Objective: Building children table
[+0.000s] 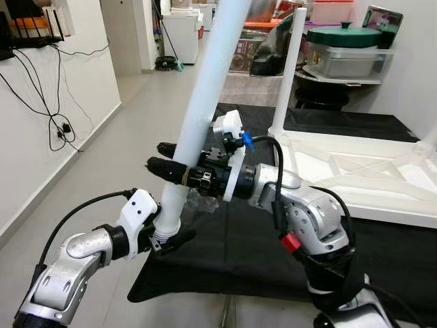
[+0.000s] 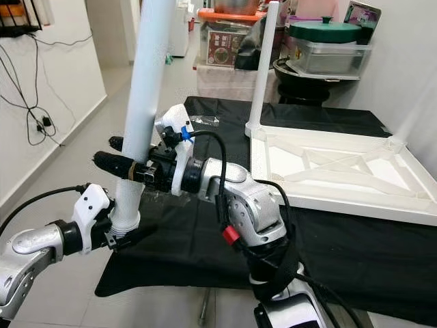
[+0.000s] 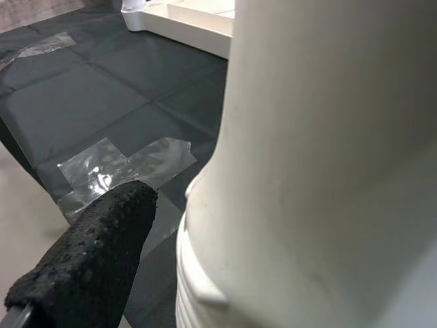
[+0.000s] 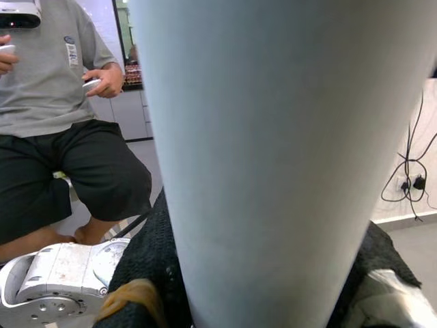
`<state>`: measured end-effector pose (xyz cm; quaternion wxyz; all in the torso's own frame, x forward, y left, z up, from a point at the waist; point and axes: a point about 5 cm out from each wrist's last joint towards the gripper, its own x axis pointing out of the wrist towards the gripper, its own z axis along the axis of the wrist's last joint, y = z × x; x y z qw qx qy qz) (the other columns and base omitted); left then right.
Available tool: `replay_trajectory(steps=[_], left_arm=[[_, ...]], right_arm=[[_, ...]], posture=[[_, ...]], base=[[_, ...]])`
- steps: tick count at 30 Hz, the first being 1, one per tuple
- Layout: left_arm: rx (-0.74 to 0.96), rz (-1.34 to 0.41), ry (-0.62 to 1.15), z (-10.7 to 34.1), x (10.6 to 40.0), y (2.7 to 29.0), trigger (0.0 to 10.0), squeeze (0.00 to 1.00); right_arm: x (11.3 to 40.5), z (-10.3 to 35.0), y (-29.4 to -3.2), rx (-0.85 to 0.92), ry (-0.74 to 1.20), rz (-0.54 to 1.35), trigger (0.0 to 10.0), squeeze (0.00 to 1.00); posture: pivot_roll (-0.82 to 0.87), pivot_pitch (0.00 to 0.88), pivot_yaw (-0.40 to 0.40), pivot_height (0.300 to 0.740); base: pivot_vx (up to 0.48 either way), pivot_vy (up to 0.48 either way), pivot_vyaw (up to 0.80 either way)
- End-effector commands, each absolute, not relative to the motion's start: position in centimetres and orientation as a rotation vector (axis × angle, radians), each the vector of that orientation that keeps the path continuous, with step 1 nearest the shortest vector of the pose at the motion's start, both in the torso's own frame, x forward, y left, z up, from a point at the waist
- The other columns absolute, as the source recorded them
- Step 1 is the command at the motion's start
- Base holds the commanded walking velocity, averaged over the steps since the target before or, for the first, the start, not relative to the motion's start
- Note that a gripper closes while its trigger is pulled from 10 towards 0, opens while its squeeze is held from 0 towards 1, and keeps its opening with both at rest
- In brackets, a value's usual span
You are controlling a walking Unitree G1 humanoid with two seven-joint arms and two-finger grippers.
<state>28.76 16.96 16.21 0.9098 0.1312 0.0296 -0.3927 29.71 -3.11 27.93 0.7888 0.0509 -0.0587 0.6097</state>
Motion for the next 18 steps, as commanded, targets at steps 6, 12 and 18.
replay_trajectory(steps=[6, 12, 18], left_arm=[[0.282, -0.802, 0.074, 15.77, 29.22, 16.94, 10.0, 0.0], [0.278, -0.841, 0.029, 16.27, 29.08, 16.34, 0.0, 0.0], [0.287, -0.849, 0.023, 16.26, 29.03, 16.21, 0.0, 0.0]], right_arm=[[28.36, 28.01, -1.76, 0.153, -0.117, 1.406, 0.0, 0.0], [28.18, 27.71, -1.42, 0.154, -0.106, 1.41, 0.0, 0.0], [28.17, 27.69, -1.34, 0.157, -0.105, 1.407, 0.0, 0.0]], posture=[[0.05, 0.0, -0.025, 0.74], [0.06, 0.0, -0.029, 0.74], [0.06, 0.0, -0.034, 0.74]], base=[[0.0, 0.0, 0.0], [0.0, 0.0, 0.0], [0.0, 0.0, 0.0]])
